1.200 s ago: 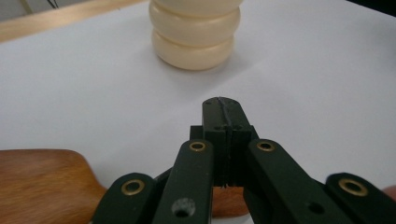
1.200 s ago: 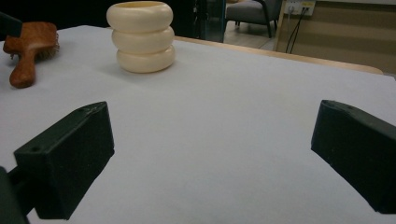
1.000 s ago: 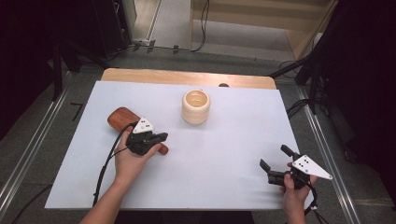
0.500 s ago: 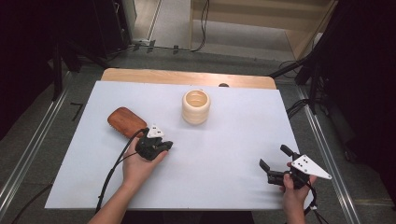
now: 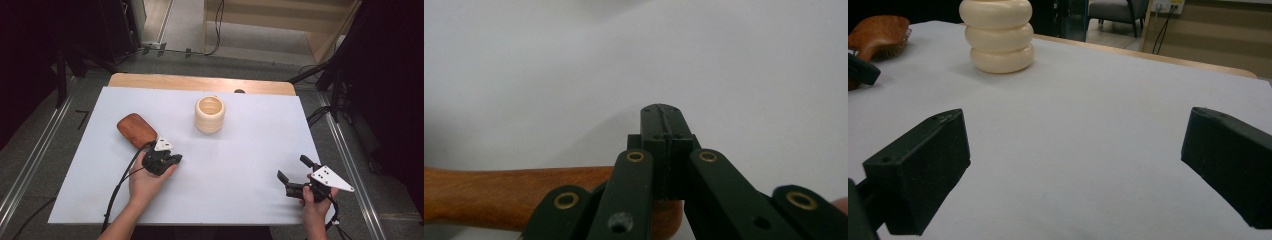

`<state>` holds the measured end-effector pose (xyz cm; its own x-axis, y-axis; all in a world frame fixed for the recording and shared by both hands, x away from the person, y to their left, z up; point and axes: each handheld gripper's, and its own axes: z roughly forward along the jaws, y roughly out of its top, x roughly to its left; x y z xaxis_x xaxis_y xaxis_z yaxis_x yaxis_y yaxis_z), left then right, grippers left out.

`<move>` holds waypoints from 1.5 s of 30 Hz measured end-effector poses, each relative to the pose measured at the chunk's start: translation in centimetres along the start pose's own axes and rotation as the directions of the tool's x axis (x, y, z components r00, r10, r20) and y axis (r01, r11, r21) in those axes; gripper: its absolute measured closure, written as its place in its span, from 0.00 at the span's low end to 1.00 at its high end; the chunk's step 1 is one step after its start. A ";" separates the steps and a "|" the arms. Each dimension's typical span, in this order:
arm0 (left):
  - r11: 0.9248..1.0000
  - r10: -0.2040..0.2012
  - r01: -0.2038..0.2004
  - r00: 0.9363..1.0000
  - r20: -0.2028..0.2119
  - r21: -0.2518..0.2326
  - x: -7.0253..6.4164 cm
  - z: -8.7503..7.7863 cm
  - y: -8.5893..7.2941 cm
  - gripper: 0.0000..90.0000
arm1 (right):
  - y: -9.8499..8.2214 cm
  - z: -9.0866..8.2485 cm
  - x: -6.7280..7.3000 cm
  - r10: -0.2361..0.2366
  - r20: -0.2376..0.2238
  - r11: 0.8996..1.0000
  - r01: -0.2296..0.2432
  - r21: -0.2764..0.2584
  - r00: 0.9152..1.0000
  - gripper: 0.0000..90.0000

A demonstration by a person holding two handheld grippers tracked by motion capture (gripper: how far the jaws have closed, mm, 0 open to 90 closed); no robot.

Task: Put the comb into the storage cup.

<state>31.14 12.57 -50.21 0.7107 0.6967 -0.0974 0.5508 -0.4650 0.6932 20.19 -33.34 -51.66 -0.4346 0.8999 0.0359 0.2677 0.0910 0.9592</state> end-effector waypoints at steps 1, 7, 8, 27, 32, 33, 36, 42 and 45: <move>1.000 0.002 -0.002 1.000 -0.001 0.001 0.0 -0.2 -0.2 1.00 | 0.0 0.0 0.0 -0.002 0.001 1.000 0.002 0.000 1.000 0.00; 1.000 -0.013 0.013 1.000 -0.013 -0.003 0.2 -1.7 -1.8 1.00 | 0.0 0.0 0.0 0.000 0.001 1.000 0.000 0.002 1.000 0.00; 1.000 -0.013 0.013 1.000 -0.013 -0.003 0.2 -1.7 -1.8 1.00 | 0.0 0.0 0.0 0.000 0.001 1.000 0.000 0.002 1.000 0.00; 0.995 -0.096 0.096 0.993 -0.071 0.001 2.0 -5.6 -5.3 1.00 | 0.0 0.1 0.0 -0.006 0.004 1.000 0.006 0.007 1.000 0.00; 0.994 -0.112 0.113 0.989 -0.095 0.003 2.8 -6.6 -5.9 1.00 | 0.0 0.1 0.0 -0.006 0.004 1.000 0.006 0.008 1.000 0.00; 0.992 -0.122 0.123 0.987 -0.103 0.003 3.2 -7.0 -6.1 1.00 | 0.0 0.1 0.0 0.000 0.004 1.000 0.000 0.008 1.000 0.00; 0.991 -0.132 0.133 0.985 -0.113 0.002 3.7 -7.4 -6.3 1.00 | 0.0 0.1 0.0 -0.002 0.002 1.000 0.002 0.008 1.000 0.00; 0.988 -0.151 0.151 0.977 -0.148 -0.007 4.9 -8.5 -6.9 1.00 | 0.0 0.1 0.0 -0.001 0.004 1.000 0.001 0.008 1.000 0.00; 0.986 -0.164 0.164 0.973 -0.159 -0.014 5.4 -8.9 -7.1 1.00 | 0.0 0.1 0.0 -0.004 0.006 1.000 0.004 0.009 1.000 0.00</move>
<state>27.24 24.49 -49.30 0.5318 0.8416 -0.0945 0.6534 -0.3367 0.6780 20.27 -33.29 -51.69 -0.4305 0.9021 0.0305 0.2736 0.0982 0.9568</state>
